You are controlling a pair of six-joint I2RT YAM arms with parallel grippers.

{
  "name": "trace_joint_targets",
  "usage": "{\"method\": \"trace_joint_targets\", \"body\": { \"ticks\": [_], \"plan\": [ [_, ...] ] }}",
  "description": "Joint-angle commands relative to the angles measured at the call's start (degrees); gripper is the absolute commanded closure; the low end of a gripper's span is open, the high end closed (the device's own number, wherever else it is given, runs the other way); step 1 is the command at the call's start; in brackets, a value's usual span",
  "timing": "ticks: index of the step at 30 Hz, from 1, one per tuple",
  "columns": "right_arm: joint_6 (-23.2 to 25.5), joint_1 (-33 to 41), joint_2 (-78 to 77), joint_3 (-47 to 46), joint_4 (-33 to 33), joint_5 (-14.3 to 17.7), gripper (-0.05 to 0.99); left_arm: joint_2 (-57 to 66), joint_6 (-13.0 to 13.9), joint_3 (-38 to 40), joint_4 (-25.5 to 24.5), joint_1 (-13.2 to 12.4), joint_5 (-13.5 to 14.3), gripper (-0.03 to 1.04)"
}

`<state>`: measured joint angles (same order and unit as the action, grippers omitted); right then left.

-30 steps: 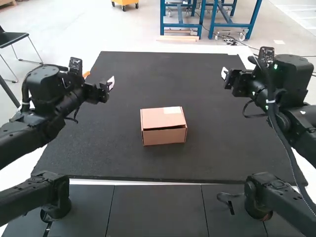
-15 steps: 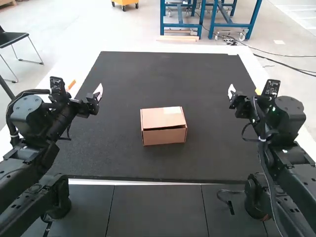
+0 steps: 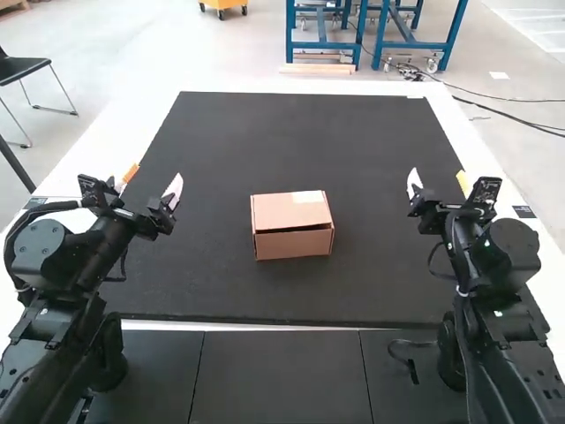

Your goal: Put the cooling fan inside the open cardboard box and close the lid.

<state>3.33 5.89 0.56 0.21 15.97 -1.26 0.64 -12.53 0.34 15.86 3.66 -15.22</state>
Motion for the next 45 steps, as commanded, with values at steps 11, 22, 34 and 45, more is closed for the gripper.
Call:
{"method": "trace_joint_targets", "body": {
  "ticks": [11, 22, 34, 45],
  "plan": [
    [-1.93, 1.14, -0.56, -0.12, -7.97, 2.49, 0.03, -0.73, 6.21, -0.34, -7.16, -1.90, 9.42, 0.05],
    [0.01, -1.94, -0.47, -0.21, -16.41, 0.47, 0.03, -0.73, 7.00, -0.34, -17.62, -0.67, 9.42, 0.05],
    [-0.43, -1.32, -0.65, -0.21, -15.61, 1.96, 0.02, -0.73, 8.67, -0.34, -16.82, -0.50, 9.42, 0.05],
    [-0.70, -1.06, -0.65, -0.21, -15.53, 1.96, 0.02, -0.73, 8.67, -0.34, -16.82, -0.85, 9.42, 0.05]
  ]
}}
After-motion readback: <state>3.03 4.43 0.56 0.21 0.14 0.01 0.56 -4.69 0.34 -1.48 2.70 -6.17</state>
